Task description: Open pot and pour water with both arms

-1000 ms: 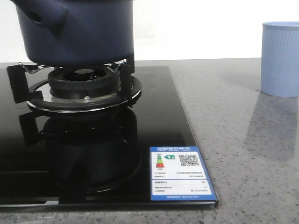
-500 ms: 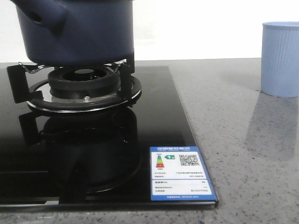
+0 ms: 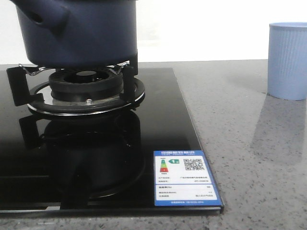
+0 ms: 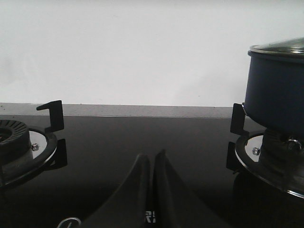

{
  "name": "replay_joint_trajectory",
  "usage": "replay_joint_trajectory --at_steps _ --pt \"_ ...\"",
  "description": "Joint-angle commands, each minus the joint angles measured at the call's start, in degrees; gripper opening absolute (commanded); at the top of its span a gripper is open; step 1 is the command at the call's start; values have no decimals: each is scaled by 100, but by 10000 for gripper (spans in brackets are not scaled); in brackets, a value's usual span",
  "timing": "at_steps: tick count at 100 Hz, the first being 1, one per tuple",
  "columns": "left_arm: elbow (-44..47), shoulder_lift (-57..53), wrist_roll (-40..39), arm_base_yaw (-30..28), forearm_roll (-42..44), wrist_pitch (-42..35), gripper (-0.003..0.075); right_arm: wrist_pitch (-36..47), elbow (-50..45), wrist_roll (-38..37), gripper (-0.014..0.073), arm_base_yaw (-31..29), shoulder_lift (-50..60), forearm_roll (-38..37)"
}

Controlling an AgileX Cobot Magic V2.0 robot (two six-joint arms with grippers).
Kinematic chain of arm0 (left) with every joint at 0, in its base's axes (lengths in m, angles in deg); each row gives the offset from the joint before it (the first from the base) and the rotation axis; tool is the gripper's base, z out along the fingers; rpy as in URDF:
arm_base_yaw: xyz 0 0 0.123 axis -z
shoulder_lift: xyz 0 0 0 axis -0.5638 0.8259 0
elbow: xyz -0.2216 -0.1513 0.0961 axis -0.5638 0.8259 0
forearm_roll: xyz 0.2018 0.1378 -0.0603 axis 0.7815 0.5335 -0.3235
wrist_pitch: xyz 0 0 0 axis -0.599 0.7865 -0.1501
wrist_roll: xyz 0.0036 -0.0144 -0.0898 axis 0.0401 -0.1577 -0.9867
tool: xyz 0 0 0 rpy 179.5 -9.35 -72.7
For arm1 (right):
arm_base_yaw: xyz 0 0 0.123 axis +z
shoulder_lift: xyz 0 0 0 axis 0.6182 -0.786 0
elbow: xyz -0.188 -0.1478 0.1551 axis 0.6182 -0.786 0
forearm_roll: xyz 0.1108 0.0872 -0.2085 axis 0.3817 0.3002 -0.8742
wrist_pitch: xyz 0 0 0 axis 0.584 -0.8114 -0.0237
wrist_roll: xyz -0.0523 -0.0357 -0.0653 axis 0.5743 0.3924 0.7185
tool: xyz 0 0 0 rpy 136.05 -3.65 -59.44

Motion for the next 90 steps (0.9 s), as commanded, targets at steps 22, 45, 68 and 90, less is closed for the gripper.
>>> replay_joint_trajectory --at_steps 22,45,68,90 --pt "81 -151 -37 57 -3 -400 -16 -311 -272 1203 -62 509 516 882" --pt "81 -151 -37 57 -3 -400 -16 -318 -1011 1088 -62 509 1368 918" --pt "81 -151 -37 57 -3 -400 -16 -1189 -1238 983 -62 509 1841 941" --pt "81 -151 -37 57 -3 -400 -16 -1299 -1238 983 -62 509 1841 941"
